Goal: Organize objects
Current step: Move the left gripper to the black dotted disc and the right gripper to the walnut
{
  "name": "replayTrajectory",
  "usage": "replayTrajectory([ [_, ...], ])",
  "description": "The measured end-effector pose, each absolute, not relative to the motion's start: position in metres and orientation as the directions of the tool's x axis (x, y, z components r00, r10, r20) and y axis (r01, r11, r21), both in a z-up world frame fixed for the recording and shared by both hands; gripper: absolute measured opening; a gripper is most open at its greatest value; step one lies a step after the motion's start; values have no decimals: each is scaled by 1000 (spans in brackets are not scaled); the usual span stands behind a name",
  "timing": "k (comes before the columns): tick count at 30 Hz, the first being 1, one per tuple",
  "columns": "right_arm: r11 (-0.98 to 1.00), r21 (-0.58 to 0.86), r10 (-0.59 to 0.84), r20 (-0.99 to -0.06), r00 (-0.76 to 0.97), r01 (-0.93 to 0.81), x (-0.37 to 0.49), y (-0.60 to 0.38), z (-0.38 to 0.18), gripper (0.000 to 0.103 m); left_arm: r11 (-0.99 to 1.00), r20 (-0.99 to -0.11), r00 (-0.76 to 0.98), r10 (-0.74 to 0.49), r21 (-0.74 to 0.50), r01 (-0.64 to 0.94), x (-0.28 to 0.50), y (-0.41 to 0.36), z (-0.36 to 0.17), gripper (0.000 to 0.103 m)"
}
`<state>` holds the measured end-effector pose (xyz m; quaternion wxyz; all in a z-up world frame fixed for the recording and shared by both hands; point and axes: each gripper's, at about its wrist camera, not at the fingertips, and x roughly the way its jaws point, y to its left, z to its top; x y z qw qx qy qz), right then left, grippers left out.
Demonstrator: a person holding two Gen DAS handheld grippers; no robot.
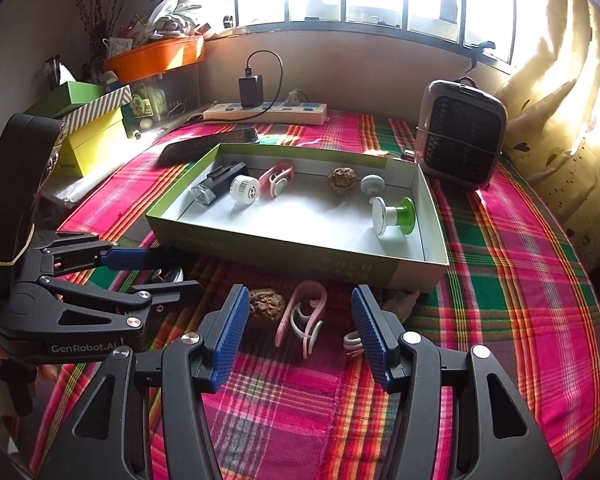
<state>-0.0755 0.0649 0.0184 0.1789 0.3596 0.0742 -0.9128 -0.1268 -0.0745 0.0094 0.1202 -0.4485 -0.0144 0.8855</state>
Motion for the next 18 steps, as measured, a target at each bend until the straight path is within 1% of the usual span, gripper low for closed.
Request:
replayTrajectory([
  [7, -912, 1, -293, -700, -651, 409, -80, 54, 13, 55, -976, -786, -580, 211, -133, -174, -121, -86, 9, 53],
  [11, -889, 44, -348, -712, -610, 456, -82, 48, 10, 55, -977, -783, -585, 210, -147, -154, -118, -96, 9, 53],
  [18, -883, 46, -349, -730, -588, 468, -90, 41, 4, 55, -976, -777, -591, 217, -162, -146, -116, -101, 8, 53],
])
